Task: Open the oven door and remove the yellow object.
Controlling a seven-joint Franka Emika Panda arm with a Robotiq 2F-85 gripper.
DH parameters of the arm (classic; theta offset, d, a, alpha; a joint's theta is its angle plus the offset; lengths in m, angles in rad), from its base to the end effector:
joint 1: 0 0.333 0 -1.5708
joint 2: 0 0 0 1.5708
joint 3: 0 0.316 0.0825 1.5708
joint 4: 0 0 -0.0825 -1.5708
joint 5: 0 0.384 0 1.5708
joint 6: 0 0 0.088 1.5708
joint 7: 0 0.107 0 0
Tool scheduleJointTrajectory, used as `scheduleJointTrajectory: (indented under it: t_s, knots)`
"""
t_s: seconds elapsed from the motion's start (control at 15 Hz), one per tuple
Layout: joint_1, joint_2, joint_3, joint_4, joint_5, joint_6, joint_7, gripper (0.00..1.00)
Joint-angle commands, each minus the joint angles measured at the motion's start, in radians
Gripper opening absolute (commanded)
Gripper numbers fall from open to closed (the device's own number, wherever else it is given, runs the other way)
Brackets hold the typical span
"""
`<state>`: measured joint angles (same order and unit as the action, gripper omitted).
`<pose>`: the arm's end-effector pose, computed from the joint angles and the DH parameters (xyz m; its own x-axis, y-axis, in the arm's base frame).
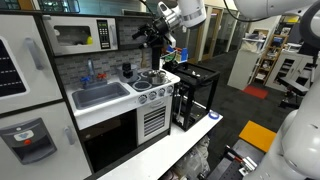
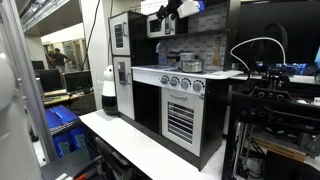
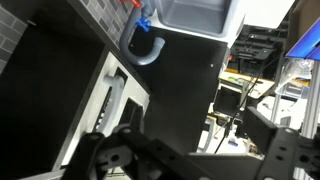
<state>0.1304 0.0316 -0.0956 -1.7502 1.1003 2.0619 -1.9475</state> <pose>0.6033 0.0690 0.5962 -0.1802 0.5727 0.7997 0.9193 -0.1912 0.3441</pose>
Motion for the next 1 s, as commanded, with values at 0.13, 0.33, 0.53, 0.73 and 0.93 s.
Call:
scheduleJointTrajectory:
  t_s: [0.13, 0.33, 0.53, 0.73, 0.93]
  knots:
    - [-0.082, 0.185, 0.063, 0.216, 0.117, -0.101, -0.062, 1.00]
    - [-0.095, 0.246, 0.090, 0.285, 0.129, -0.116, -0.054, 1.00]
    - [-0.100, 0.295, 0.114, 0.339, 0.131, -0.121, -0.047, 1.00]
    - [-0.101, 0.329, 0.133, 0.381, 0.124, -0.118, -0.048, 1.00]
    - [-0.098, 0.348, 0.145, 0.399, 0.121, -0.094, -0.047, 1.00]
